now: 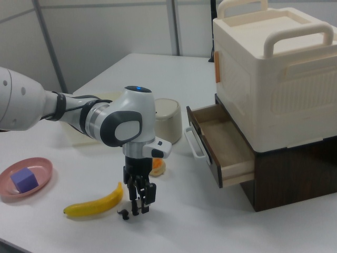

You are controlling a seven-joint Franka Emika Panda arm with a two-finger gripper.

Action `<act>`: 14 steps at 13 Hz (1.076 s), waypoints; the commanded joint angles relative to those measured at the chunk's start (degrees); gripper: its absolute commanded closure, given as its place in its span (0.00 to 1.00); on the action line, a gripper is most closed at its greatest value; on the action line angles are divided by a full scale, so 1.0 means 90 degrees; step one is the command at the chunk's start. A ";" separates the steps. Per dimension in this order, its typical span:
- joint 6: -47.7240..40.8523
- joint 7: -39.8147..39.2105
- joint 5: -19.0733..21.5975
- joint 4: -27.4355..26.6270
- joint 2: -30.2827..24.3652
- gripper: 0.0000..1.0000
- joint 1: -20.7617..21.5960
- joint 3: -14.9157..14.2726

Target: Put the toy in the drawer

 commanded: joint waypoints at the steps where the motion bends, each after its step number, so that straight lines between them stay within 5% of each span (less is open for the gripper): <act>1: 0.0480 0.0129 0.0047 -0.0178 0.0157 0.51 0.0031 0.0006; 6: 0.0325 0.0051 0.0037 -0.0061 0.0177 0.50 0.0021 0.0006; 8: 0.0296 -0.0114 -0.0060 -0.0042 0.0168 0.72 0.0021 0.0006; 14: -0.0954 -0.1188 -0.0080 0.2006 0.0167 0.76 -0.0028 0.0006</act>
